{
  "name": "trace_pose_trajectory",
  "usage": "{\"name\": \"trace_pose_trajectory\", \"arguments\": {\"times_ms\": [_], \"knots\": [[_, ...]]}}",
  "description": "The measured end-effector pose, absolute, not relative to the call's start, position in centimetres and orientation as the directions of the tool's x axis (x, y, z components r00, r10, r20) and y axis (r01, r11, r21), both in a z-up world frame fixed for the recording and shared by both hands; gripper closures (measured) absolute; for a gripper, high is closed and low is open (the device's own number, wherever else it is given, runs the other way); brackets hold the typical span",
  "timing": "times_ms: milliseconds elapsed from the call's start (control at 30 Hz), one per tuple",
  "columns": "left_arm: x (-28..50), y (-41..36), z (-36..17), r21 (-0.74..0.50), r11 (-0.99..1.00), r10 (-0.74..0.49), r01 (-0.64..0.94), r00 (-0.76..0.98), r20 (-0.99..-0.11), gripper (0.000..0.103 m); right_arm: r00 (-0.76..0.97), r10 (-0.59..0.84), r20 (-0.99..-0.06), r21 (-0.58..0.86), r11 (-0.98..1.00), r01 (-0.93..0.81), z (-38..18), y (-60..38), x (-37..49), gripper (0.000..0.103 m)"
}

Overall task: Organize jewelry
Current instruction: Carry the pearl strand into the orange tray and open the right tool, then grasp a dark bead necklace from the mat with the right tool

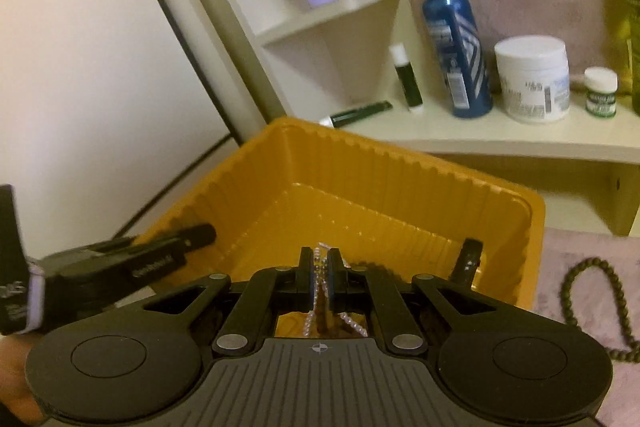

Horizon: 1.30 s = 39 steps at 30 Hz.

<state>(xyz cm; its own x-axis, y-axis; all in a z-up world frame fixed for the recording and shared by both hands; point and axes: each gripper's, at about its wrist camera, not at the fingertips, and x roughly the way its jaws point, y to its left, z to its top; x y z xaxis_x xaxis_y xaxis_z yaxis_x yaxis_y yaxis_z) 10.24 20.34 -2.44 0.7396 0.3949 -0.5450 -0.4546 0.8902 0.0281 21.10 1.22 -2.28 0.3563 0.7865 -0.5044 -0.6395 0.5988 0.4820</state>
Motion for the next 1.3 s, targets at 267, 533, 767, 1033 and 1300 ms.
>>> {"name": "trace_pose_trajectory", "arguments": {"times_ms": [267, 533, 767, 1033, 1300], "knots": [[10.3, 20.2, -2.5, 0.028, 0.889, 0.397, -0.458, 0.737, -0.546, 0.089, 0.358, 0.768, -0.531, 0.47, 0.619, -0.63, -2.5, 0.9, 20.8, 0.062], [10.4, 20.2, -2.5, 0.033, 0.888, 0.401, -0.459, 0.735, -0.547, 0.089, 0.372, 0.747, -0.551, 0.45, 0.641, -0.622, -2.4, -1.0, 19.9, 0.058], [10.4, 20.1, -2.5, 0.035, 0.888, 0.401, -0.458, 0.736, -0.546, 0.089, 0.384, 0.725, -0.572, 0.45, 0.668, -0.592, -2.8, -3.2, 19.4, 0.055], [10.4, 20.1, -2.4, 0.038, 0.888, 0.402, -0.458, 0.735, -0.547, 0.089, 0.408, 0.689, -0.599, 0.444, 0.71, -0.547, -3.2, -5.7, 19.1, 0.052], [10.5, 20.1, -2.5, 0.04, 0.888, 0.403, -0.458, 0.733, -0.548, 0.089, 0.444, 0.644, -0.622, 0.425, 0.755, -0.5, -3.8, -8.1, 19.1, 0.049]]}}
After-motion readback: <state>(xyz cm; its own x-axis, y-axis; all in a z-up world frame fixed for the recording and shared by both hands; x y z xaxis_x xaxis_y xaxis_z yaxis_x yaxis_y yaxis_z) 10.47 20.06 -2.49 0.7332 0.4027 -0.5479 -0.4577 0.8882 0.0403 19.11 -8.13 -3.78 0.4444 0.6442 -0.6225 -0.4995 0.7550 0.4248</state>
